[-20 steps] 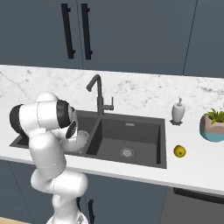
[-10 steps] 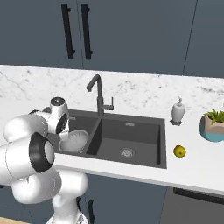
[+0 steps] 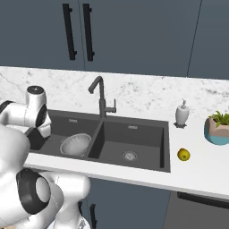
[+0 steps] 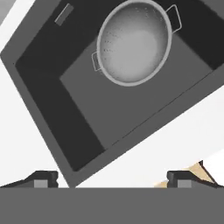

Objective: Put the colander in the sink, put the banana, pear in the colander, and turn on the sink faucet and pour water over the colander.

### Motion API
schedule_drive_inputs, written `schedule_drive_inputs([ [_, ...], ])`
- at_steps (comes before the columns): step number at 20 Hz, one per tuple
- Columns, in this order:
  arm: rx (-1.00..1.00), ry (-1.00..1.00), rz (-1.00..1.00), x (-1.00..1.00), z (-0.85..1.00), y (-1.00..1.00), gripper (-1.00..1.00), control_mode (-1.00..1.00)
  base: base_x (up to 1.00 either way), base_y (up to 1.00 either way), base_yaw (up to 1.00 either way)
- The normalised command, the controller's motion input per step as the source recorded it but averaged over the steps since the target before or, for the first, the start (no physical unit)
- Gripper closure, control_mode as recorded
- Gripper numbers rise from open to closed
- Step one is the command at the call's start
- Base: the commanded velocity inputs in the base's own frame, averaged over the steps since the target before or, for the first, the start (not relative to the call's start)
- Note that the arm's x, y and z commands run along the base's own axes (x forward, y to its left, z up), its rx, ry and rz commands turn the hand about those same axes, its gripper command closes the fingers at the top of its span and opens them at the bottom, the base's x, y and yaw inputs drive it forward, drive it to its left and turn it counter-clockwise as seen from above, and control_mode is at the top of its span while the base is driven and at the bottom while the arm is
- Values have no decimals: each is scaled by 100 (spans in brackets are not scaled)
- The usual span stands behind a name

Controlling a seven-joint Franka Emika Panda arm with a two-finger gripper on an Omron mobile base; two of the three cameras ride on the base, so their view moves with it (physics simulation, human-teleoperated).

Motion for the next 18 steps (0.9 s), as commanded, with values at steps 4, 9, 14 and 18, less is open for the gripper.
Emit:
schedule_drive_inputs([
  [4, -16, 4, 55, -57, 12, 100, -100, -100, 0, 0, 0],
  [9, -19, 0, 50, -38, 0, 100, -100, -100, 0, 0, 0],
  [14, -21, 0, 43, -31, -2, 100, -100, -100, 0, 0, 0],
  [18, -7, 0, 34, -3, -19, 100, -100, -100, 0, 0, 0],
])
